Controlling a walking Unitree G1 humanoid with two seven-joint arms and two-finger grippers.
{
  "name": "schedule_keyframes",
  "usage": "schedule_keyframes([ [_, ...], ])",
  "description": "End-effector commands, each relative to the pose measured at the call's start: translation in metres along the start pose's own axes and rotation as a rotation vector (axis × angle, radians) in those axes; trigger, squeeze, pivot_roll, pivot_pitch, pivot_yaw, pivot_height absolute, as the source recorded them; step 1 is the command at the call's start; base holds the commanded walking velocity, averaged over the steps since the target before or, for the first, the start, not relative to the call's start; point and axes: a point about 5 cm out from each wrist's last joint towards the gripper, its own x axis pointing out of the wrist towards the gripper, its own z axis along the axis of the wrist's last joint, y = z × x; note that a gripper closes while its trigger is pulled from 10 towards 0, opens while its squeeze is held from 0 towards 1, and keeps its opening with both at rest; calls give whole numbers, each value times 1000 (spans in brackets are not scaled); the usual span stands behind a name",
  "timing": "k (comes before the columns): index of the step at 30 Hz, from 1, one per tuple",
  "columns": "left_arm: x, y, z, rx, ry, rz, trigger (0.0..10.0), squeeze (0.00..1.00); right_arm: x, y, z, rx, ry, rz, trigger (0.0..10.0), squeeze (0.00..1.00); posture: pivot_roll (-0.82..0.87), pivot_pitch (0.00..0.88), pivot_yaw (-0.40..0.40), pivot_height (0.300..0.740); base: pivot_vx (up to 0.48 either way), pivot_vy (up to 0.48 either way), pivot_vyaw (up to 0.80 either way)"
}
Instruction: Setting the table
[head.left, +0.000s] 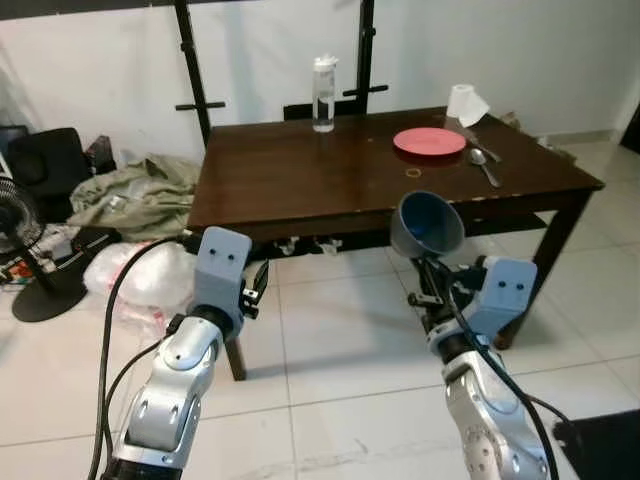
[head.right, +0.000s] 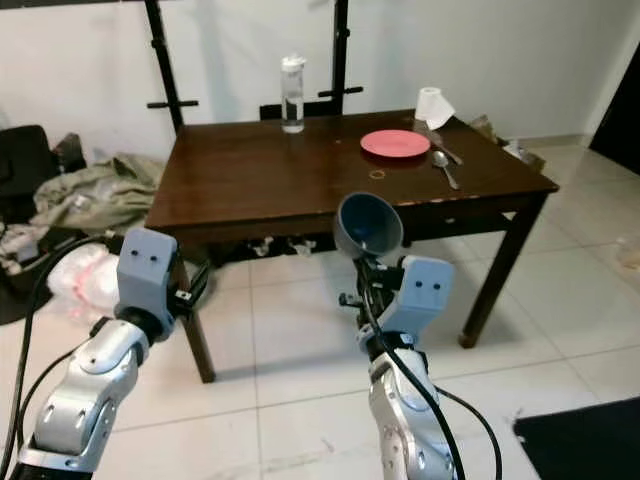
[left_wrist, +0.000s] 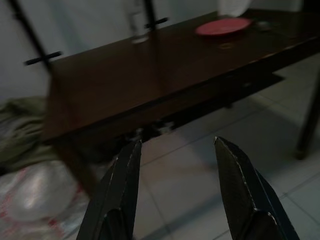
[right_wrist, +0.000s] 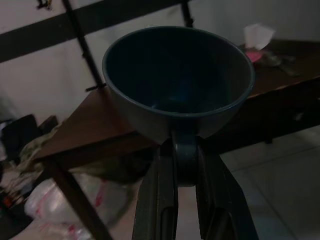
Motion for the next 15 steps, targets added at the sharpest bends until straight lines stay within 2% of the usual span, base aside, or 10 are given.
schedule_keyframes([
  [1,0,3,-5,13,30,13,10000,0,0,4,1,6,1,22,10000,0,56,44,109,740,0,0,769],
  [15,0,4,-7,13,38,26,10000,0,-1,5,0,0,5,36,10000,0,55,42,106,740,0,0,779],
])
